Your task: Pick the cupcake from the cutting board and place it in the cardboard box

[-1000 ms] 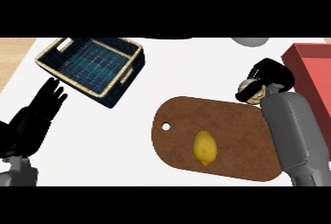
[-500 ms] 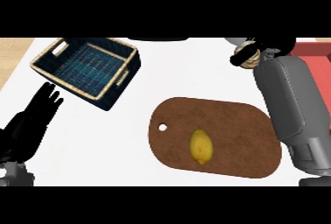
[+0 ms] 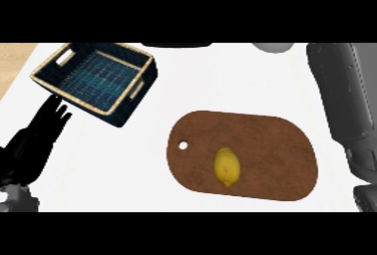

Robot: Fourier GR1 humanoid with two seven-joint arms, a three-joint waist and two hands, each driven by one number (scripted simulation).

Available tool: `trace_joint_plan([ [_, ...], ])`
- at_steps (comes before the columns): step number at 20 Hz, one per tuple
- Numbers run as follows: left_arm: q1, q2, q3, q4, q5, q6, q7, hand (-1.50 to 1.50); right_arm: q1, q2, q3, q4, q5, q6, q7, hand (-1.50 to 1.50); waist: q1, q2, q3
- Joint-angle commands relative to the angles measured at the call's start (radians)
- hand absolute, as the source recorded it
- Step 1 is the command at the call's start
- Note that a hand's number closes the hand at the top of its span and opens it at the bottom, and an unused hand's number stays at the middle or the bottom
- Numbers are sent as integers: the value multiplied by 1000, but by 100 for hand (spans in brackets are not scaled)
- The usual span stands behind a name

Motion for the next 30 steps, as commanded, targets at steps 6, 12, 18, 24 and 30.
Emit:
trace_joint_plan([
  [6,23,3,15,38,-11,-27,-59,0,24,-157,-78,-15,15,-30,4,150,-2,2,1],
  [12,-32,8,21,31,4,-10,9,0,88,-194,-72,21,2,-14,-69,150,-3,2,1],
  [18,-2,-24,-11,-14,-22,7,18,0,114,-269,-126,167,-20,-171,-211,150,6,5,1],
  [24,-6,-1,21,34,11,-41,-12,0,158,-269,-168,300,-50,-303,-295,150,12,8,1],
  [30,5,-5,27,6,-5,-20,-19,0,189,-293,-279,422,-185,-239,-371,150,13,8,2],
])
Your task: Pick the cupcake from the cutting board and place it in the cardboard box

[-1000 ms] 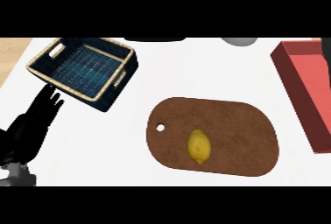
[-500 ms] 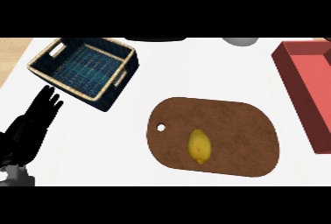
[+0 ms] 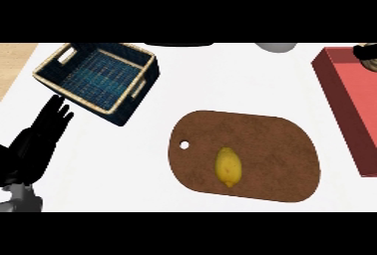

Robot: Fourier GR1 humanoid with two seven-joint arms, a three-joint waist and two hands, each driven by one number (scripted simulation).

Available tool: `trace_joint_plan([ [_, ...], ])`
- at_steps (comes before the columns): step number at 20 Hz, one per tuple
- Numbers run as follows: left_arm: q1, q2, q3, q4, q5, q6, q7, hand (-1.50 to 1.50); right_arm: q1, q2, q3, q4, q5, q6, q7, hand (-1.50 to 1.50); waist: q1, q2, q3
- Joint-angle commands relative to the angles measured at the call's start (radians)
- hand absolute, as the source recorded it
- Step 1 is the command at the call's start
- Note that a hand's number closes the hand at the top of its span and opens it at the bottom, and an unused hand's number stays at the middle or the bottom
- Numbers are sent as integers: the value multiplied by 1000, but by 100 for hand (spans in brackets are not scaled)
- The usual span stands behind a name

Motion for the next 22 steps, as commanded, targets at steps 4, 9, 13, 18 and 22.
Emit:
trace_joint_plan([
  [4,8,30,28,-37,26,-13,42,0,59,10,-98,145,-86,-38,14,-150,4,0,1],
  [9,68,-19,-26,-93,-2,-12,30,0,61,6,-107,202,-133,-96,-138,-150,10,1,1],
  [13,-30,9,15,4,7,1,32,0,81,23,-157,76,-207,-210,-213,-150,-12,-2,0],
  [18,-1,17,32,3,18,-10,25,0,98,54,-294,-46,-353,-379,-243,-150,-29,-9,0],
  [22,14,5,40,9,19,-5,9,0,134,70,-341,-148,-463,-363,-270,-150,-26,-10,-1],
])
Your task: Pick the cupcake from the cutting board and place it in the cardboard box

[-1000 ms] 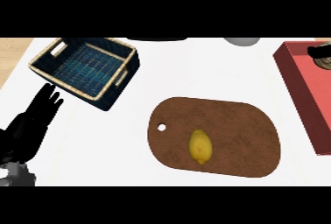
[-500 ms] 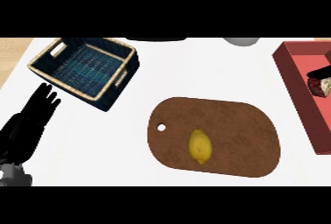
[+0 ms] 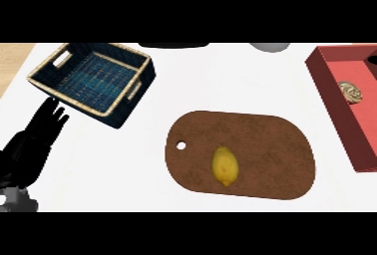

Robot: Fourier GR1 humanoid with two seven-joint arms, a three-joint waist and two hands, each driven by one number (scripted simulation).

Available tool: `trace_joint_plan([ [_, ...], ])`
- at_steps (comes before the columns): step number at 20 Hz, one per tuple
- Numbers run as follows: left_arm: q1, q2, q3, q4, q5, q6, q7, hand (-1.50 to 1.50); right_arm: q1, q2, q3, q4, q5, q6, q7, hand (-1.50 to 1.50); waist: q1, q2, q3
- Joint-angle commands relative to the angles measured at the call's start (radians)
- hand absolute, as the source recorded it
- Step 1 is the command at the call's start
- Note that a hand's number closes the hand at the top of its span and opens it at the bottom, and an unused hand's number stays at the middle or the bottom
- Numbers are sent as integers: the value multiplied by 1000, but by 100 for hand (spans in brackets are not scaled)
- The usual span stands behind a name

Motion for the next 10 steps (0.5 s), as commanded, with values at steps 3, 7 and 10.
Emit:
trace_joint_plan([
  [3,35,17,39,49,27,-44,-51,0,167,5,-80,-208,-154,23,-36,-150,-15,-4,-2],
  [7,23,-13,-14,-10,-28,1,-18,0,275,31,-99,-392,-240,62,2,-150,-6,-2,-1],
  [10,-3,9,7,9,-10,-13,-13,0,351,-45,-140,-499,-326,215,48,-150,-10,-2,-2],
])
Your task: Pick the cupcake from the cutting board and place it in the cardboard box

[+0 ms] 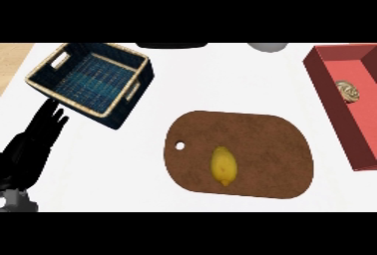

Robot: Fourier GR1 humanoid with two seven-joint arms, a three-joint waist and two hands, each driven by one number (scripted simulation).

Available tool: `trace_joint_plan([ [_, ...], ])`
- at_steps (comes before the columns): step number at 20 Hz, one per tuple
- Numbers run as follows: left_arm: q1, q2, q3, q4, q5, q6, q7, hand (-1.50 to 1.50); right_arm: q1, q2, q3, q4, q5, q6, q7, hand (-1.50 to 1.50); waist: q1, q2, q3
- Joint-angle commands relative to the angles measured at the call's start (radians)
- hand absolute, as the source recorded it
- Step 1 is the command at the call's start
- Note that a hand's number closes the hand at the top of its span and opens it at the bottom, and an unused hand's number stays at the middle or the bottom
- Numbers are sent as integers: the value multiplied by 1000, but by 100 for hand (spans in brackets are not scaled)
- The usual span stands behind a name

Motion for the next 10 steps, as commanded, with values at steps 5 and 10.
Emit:
trace_joint_plan([
  [5,-33,49,50,-7,53,-35,51,0,238,-28,-69,-194,-193,142,-50,-150,12,4,0],
  [10,-54,9,20,47,5,-11,0,0,334,-17,-64,-273,-235,166,-32,-150,13,5,0],
])
